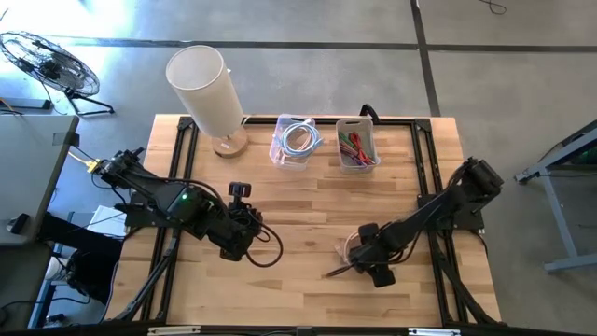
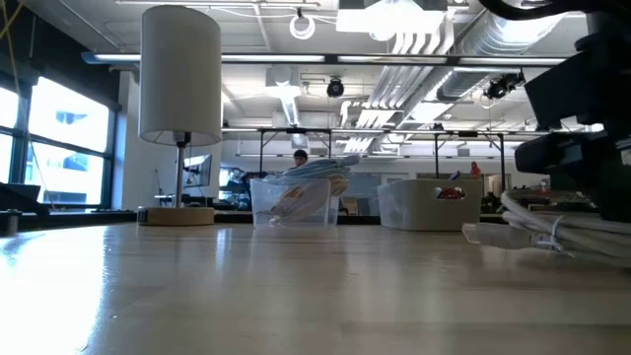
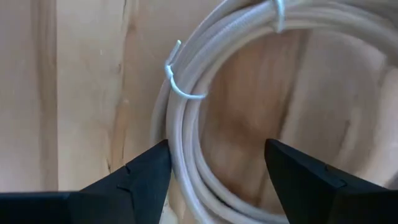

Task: Pick & Place USB Port
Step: Put the light yellow hdmi cable into the transparent bin

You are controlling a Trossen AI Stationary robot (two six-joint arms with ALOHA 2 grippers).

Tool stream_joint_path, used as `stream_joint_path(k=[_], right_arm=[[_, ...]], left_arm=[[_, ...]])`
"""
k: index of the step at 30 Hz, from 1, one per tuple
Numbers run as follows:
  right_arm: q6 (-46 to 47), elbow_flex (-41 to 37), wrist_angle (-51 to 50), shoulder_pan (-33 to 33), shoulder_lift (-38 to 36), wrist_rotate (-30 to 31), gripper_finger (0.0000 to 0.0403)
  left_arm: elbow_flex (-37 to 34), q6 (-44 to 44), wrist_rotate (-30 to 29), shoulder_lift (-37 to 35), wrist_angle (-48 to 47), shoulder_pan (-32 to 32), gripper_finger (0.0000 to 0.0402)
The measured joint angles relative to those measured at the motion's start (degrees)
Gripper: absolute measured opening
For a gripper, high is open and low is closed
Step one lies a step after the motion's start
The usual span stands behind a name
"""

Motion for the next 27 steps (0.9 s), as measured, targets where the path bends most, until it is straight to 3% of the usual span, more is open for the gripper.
stream_joint_path(k=[6,9,12,17,22,27], right_arm=[[1.5,0.2,2.3,0.0,2.9,-1.1,0.0245],[1.9,0.2,2.1,-0.2,3.2,0.0,0.022],[1.7,0.2,2.7,-0.7,3.3,0.0,0.0162],[0.0,0.1,4.3,-1.9,3.4,-2.0,0.0021],[-0.3,0.1,4.8,-2.0,3.4,1.8,0.0012],[-1.5,0.4,0.7,-2.1,1.1,6.8,0.001]], left_arm=[[0.0,0.0,0.0,0.0,0.0,0.0,0.0078],[0.0,0.0,0.0,0.0,0.0,0.0,0.0078],[0.0,0.0,-0.1,0.0,-0.1,0.0,0.0078],[0.0,0.0,-0.2,0.0,-0.1,0.0,0.0078],[0.0,-0.2,-0.9,0.0,-0.1,-0.8,0.0078],[-0.1,-4.1,-5.6,0.7,0.1,-3.7,0.0078]])
